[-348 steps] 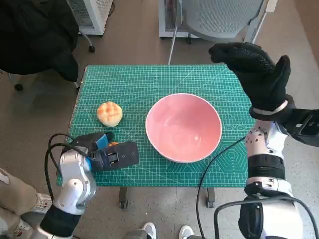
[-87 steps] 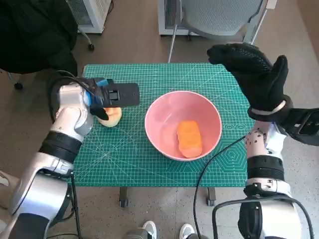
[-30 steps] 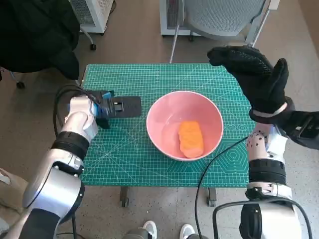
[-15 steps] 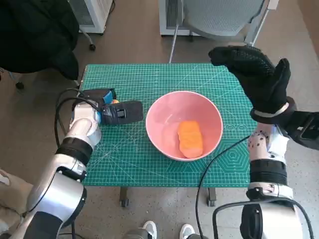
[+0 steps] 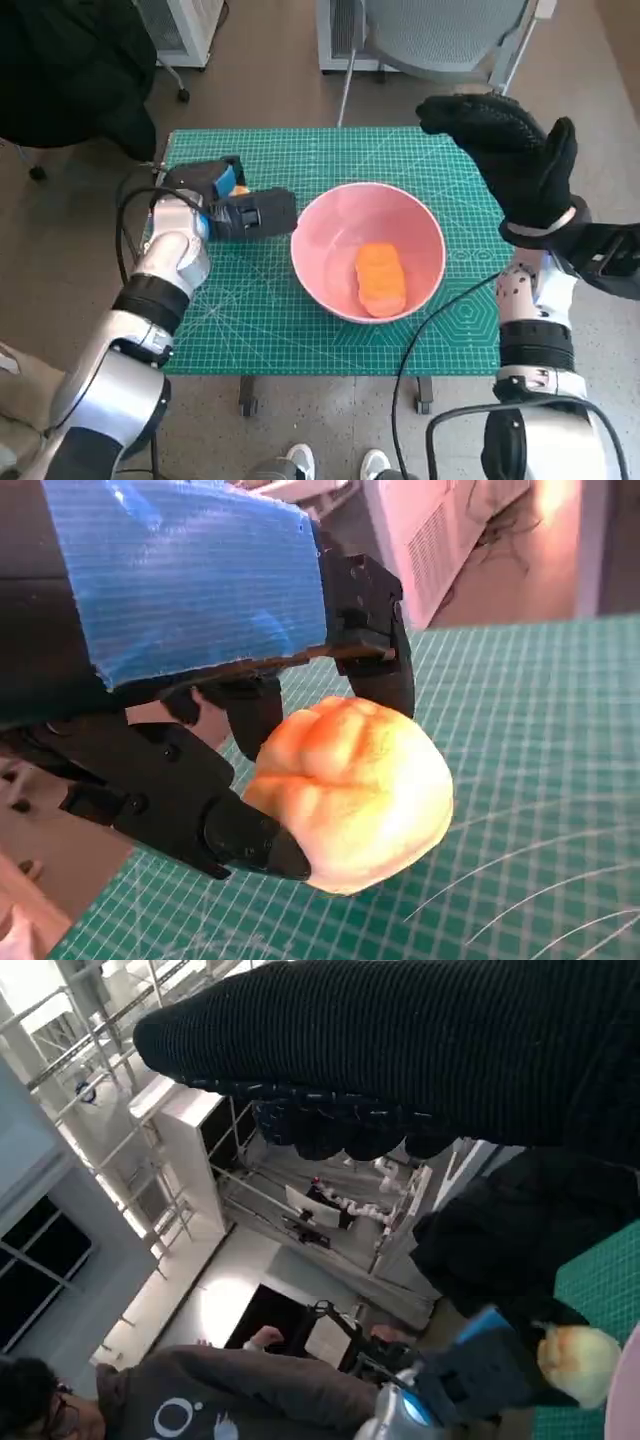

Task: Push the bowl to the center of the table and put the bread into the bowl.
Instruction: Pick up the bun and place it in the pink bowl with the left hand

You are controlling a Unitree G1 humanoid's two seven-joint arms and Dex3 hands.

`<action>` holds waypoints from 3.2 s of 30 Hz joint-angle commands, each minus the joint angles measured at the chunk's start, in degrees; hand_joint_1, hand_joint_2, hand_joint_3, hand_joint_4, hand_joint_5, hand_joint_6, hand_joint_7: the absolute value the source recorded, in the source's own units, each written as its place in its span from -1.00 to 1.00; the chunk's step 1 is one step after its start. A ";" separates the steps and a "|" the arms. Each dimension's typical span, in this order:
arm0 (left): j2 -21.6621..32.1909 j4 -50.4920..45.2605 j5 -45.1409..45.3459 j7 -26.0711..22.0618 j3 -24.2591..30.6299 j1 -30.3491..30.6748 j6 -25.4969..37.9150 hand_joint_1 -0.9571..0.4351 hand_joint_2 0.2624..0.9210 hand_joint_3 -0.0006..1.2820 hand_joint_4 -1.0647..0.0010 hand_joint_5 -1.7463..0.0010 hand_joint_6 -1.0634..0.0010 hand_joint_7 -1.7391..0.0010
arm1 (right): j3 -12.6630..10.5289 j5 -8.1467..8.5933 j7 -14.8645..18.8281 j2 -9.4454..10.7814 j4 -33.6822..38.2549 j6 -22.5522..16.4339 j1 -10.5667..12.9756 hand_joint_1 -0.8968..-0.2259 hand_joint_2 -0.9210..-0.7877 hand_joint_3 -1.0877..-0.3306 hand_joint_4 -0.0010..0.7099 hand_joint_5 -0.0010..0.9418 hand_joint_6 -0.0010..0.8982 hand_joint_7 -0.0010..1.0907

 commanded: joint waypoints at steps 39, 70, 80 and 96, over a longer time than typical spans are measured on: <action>5.02 -64.24 9.82 -9.36 5.28 14.72 8.52 0.38 0.02 0.18 0.17 -0.95 -0.25 -0.30 | -0.94 0.56 3.96 0.72 2.37 0.97 -0.42 -0.32 -1.00 0.08 -0.45 -0.99 -0.41 -0.99; -8.04 -48.85 9.15 -11.82 0.67 10.97 -1.92 0.38 0.98 -0.67 0.06 -0.55 0.06 -0.53 | -0.51 -0.20 2.32 -0.04 -1.89 1.88 1.85 -0.36 -1.00 0.05 -0.44 -1.00 -0.41 -0.99; -9.44 -46.39 5.10 -12.73 2.15 11.64 -3.01 0.38 0.98 -0.76 -0.19 -0.56 -0.01 -0.30 | -0.13 -0.80 0.43 -0.14 -2.52 1.76 2.48 -0.35 -1.00 0.03 -0.46 -0.99 -0.42 -0.99; -7.09 -43.75 3.43 -20.14 0.75 10.22 -2.49 -0.45 0.82 -0.93 0.99 0.98 0.99 0.64 | 0.73 -0.73 -1.38 -0.05 -4.30 2.28 3.39 -0.37 -1.00 0.05 -0.44 -0.99 -0.43 -1.00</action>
